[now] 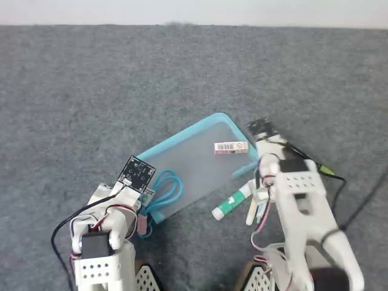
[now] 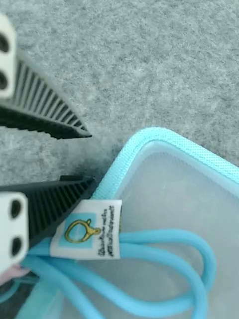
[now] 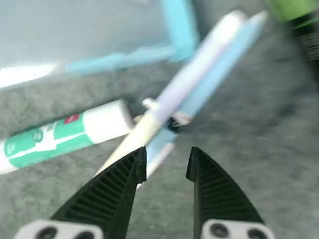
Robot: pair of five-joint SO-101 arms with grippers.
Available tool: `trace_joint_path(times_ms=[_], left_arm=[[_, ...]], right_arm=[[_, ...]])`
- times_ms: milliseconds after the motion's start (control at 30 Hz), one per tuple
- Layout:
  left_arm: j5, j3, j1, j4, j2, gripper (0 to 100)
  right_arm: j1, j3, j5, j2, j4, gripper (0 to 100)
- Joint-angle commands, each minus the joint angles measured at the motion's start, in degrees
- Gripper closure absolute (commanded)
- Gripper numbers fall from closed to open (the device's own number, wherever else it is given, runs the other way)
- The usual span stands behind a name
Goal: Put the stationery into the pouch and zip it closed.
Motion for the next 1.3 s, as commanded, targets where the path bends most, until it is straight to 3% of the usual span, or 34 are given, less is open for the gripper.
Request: trace_joint_path(times_ms=[0,267,500,767,1033,1267], left_arm=[[-0.35,-0.4,-0.44,-0.26,-1.41,89],[-0.35,-0.4,-0.44,-0.26,-1.41,89],[-0.35,-0.4,-0.44,-0.26,-1.41,89],[-0.35,-0.4,-0.44,-0.26,-1.41,89],[-0.35,-0.4,-0.44,-0.26,-1.41,89],[-0.35,-0.4,-0.44,-0.26,-1.41,89]], right_arm=[[-1.27,-4.04,-0.88,3.47,-1.27,86.1],[-0.92,-4.4,-0.88,5.32,-1.36,86.3],[7.16,-4.48,-0.53,5.85,-1.45,86.4],[8.13,-5.71,0.26,5.23,-2.77,86.1],[17.89,-29.45,14.77,6.9,12.0,86.0],[23.16,-41.58,43.43,21.14,16.04,77.2]])
